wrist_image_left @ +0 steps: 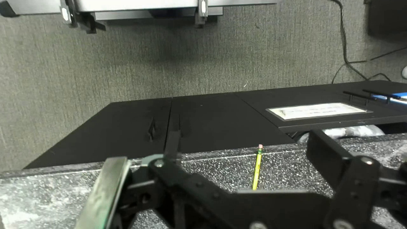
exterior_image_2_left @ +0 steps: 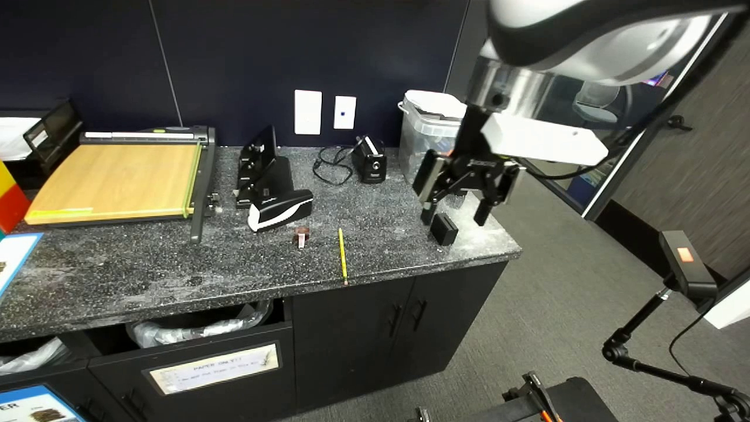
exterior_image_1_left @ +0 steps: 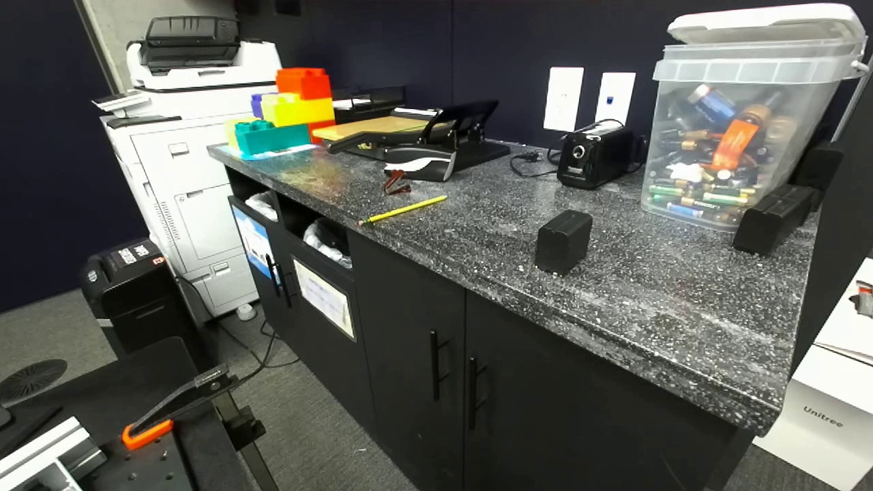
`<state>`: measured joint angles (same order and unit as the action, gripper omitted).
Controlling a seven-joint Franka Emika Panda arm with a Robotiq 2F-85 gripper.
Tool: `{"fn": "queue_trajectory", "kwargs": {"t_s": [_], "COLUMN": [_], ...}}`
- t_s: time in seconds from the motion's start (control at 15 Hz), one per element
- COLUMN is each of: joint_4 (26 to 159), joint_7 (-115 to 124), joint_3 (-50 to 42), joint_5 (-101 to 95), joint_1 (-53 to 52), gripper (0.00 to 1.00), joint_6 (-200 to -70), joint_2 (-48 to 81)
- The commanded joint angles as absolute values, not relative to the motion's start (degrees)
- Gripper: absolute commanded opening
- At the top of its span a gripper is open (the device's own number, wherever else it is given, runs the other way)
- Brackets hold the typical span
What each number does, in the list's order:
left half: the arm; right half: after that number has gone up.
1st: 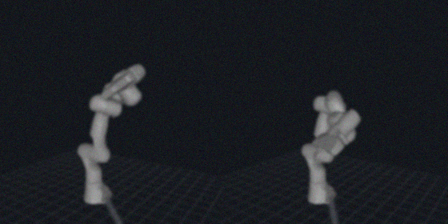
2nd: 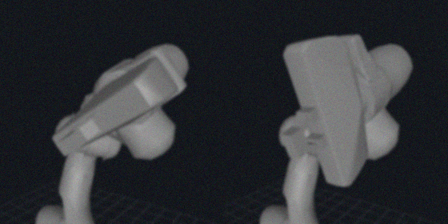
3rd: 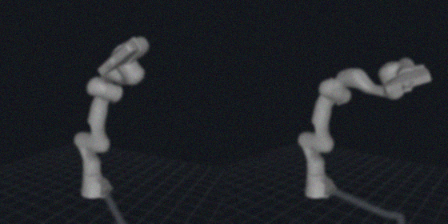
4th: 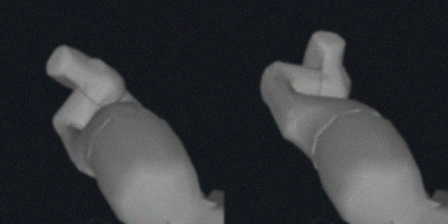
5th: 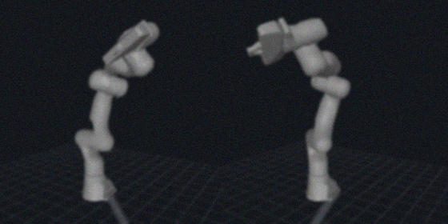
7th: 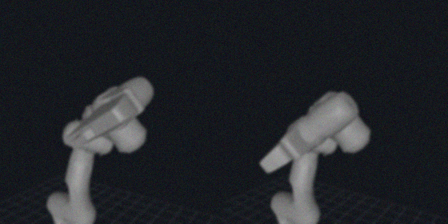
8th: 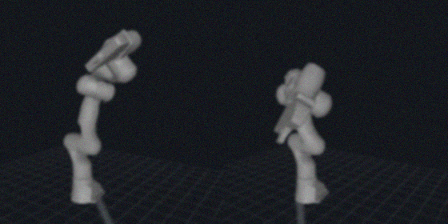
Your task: Move the brown item to the right
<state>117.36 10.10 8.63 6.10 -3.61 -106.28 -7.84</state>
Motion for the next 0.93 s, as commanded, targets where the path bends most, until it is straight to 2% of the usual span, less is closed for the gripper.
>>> {"fn": "queue_trajectory", "kwargs": {"t_s": [0.0,0.87], "joint_4": [105.8,66.3], "joint_7": [15.1,28.9], "joint_3": [10.8,5.2], "joint_5": [3.0,-5.2], "joint_1": [-6.8,-21.9], "gripper": [1.00,1.00], "joint_6": [-108.6,-114.2], "joint_2": [5.7,46.0]}}
